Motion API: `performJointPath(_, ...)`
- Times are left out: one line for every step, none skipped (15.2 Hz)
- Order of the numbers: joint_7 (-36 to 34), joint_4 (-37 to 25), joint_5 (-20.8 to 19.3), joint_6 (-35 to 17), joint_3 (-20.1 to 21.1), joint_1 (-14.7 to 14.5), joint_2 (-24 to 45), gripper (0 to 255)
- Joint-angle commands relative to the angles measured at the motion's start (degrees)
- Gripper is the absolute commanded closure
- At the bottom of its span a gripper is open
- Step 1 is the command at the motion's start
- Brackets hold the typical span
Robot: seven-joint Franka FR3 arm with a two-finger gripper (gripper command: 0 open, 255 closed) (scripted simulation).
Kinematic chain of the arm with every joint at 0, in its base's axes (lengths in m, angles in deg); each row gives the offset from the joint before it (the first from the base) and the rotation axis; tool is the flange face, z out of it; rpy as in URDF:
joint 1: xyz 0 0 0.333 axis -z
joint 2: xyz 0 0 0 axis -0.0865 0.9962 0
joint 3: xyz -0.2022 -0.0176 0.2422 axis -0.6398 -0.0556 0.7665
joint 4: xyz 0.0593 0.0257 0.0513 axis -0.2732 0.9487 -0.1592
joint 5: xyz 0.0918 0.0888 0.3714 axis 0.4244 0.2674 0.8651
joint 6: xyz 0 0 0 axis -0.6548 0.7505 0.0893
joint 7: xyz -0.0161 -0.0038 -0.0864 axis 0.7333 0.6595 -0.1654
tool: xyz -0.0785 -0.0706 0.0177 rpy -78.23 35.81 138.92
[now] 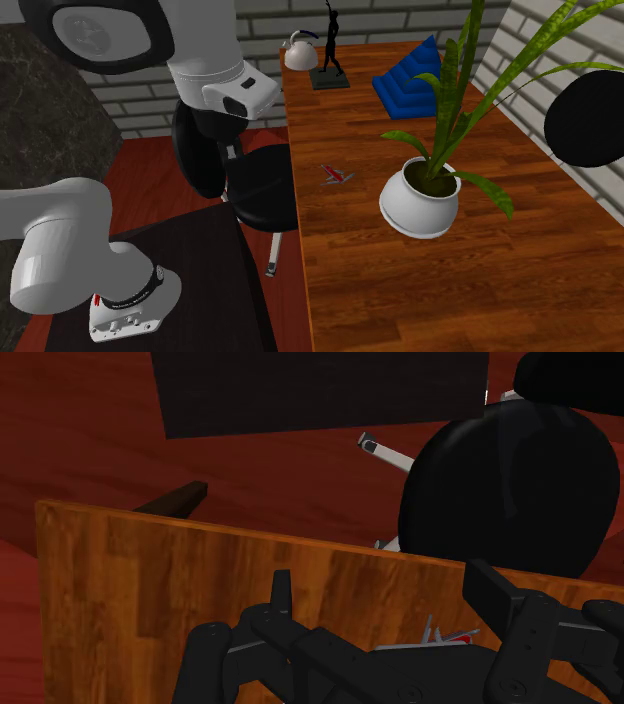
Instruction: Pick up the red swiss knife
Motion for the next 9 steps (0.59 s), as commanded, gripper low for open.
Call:
performJointPath(0.0, 0.0, 0.0, 0.0, 0.0, 0.0, 0.0, 0)
performJointPath(-0.4, 0.5, 0.3, -1.8, 0.4, -0.3, 1.3, 0)
performJointPath(-0.9, 1.0, 0.7, -3.7, 0.9, -0.6, 2.7, 0)
performJointPath(-1.3, 1.3, 1.0, -5.5, 1.3, -0.9, 4.2, 0)
performJointPath(-1.7, 1.6, 1.3, -7.3, 1.7, -1.2, 5.7, 0)
performJointPath(-2.1, 1.8, 1.6, -9.1, 2.1, -1.4, 7.3, 0)
performJointPath(-2.5, 2.0, 1.9, -10.9, 2.5, -1.7, 8.9, 0)
performJointPath(-2.9, 2.0, 2.2, -12.7, 3.0, -2.0, 10.7, 0)
performJointPath(-3.2, 2.0, 2.4, -14.4, 3.4, -2.2, 12.4, 0)
